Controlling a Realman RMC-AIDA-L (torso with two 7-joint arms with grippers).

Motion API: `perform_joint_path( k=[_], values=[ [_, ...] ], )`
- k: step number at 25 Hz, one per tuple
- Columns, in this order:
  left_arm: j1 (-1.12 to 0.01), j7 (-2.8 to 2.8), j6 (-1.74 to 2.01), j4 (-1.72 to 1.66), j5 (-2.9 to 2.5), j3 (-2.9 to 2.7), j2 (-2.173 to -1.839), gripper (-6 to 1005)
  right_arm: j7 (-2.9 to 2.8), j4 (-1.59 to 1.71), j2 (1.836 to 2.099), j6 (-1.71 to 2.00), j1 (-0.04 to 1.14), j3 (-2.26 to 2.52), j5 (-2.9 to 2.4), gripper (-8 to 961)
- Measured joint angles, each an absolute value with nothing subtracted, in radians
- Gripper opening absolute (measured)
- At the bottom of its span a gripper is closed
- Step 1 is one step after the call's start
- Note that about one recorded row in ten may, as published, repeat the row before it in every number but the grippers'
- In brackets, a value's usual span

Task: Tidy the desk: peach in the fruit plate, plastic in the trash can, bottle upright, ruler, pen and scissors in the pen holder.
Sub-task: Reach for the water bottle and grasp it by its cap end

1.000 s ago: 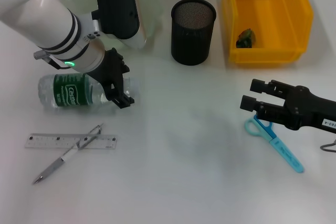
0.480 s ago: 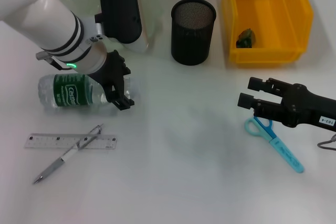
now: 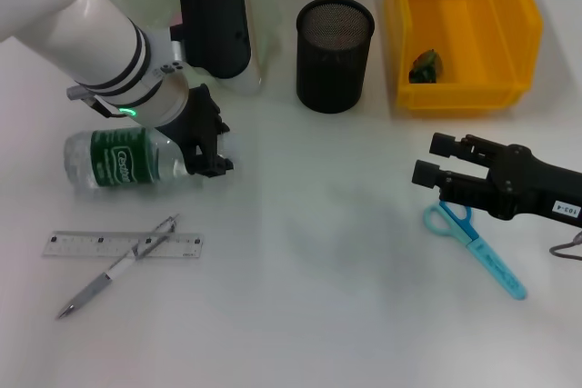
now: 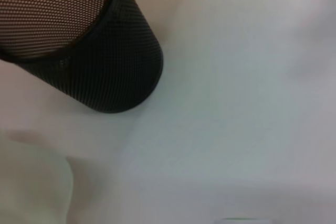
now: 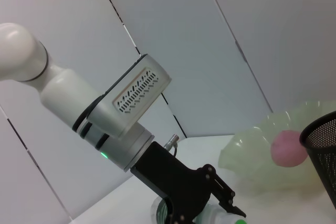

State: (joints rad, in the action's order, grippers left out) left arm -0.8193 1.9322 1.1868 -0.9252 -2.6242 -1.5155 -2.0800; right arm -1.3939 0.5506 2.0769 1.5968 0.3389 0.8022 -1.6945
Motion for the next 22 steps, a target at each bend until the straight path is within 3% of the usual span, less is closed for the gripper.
perform_joint_path(
  k=[1,22],
  values=[
    [-0.819,1.927,1.187,-0.925,-2.624,-1.519,-2.080,454,-1.394,0.551,2.077,1.597,0.339,0.802,-1.694,763],
    [-0.810,1.936,1.221,-0.981,-2.626,-1.522,-2.080,452,-1.394,0.547,2.077,1.576,0.341,0.797,-1.689,762]
  ],
)
